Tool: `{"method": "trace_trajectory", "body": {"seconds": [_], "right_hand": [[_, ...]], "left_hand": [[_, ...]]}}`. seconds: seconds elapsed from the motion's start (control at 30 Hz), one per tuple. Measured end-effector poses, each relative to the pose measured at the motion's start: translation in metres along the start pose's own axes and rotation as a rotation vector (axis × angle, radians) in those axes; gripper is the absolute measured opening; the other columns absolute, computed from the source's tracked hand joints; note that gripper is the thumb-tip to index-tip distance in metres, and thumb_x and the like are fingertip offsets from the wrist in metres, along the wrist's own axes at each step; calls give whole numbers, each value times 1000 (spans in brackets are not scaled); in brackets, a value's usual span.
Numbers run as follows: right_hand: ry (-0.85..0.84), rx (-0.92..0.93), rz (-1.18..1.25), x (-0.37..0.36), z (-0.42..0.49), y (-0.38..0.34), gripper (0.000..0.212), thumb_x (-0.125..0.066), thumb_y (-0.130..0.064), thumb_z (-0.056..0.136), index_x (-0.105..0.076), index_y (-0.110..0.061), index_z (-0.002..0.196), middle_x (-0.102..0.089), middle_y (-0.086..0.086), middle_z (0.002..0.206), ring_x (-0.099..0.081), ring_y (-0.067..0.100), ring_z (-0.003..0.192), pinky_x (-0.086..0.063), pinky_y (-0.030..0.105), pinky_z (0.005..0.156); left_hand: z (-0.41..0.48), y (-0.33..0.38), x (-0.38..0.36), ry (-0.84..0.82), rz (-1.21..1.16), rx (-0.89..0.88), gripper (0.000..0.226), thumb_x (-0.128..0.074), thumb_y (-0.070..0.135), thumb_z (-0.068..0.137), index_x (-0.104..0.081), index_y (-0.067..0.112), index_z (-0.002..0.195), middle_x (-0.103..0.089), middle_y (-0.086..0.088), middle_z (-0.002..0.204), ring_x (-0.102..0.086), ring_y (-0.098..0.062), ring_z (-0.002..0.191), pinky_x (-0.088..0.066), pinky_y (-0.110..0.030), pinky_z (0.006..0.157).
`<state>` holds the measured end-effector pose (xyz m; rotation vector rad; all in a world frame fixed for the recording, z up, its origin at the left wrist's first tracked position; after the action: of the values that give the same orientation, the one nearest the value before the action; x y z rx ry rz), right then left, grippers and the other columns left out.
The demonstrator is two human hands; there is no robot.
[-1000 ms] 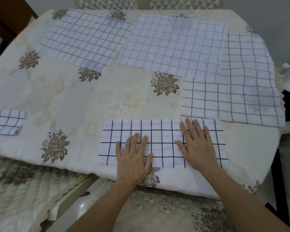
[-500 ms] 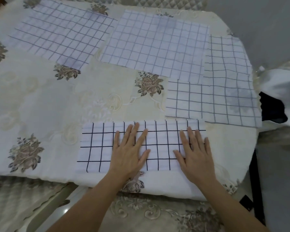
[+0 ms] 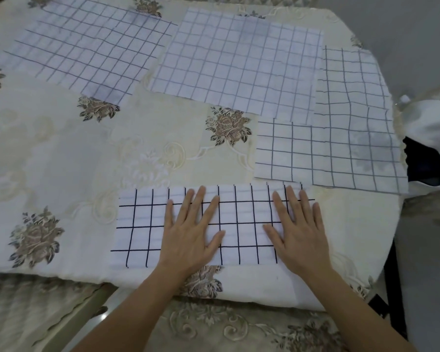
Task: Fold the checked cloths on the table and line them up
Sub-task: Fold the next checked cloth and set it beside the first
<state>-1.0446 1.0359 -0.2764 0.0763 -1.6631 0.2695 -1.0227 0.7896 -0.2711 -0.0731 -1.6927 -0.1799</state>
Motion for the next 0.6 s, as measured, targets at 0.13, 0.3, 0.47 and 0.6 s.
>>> {"method": "trace_trajectory", "body": {"seconds": [0.13, 0.3, 0.47, 0.6], "right_hand": [[6, -31, 9, -1, -10, -1, 69, -24, -61, 100, -15, -26, 159, -7, 3, 167, -3, 28, 154, -16, 57, 121], [51, 43, 46, 9, -12, -33, 71, -28, -59, 101, -19, -20, 159, -11, 7, 167, -5, 30, 154, -13, 56, 122], [28, 178, 112, 0, -4, -130, 67, -27, -57, 104, -18, -21, 159, -11, 6, 167, -4, 27, 154, -16, 55, 122], [-21, 84, 101, -16, 8, -146, 66, -24, -57, 104, -14, -23, 159, -7, 3, 167, 0, 23, 154, -15, 53, 122]], "left_hand": [[-13, -10, 2, -7, 0, -7, 71, -29, 63, 98, -13, 29, 159, -3, -3, 168, -3, -24, 154, -14, -60, 119], [-21, -23, 9, -10, 15, 9, 71, -25, 63, 98, -13, 29, 159, -5, -1, 167, -5, -22, 154, -15, -58, 120], [-20, -25, 9, -16, 6, -15, 73, -22, 59, 99, -7, 23, 160, 0, -1, 168, 0, -19, 154, -13, -56, 121], [-20, -34, -1, -33, -27, -38, 72, -24, 58, 100, -6, 22, 160, 1, -1, 168, 2, -18, 154, -15, -53, 122]]}}
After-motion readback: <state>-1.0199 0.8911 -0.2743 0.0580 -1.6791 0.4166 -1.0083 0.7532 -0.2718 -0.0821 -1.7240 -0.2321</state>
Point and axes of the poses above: each hand's wrist, its own z-axis towards the middle knuckle, its own x-axis out of the back of the hand, y = z × x, the point moved 6 cm from there along z, towards the middle knuckle
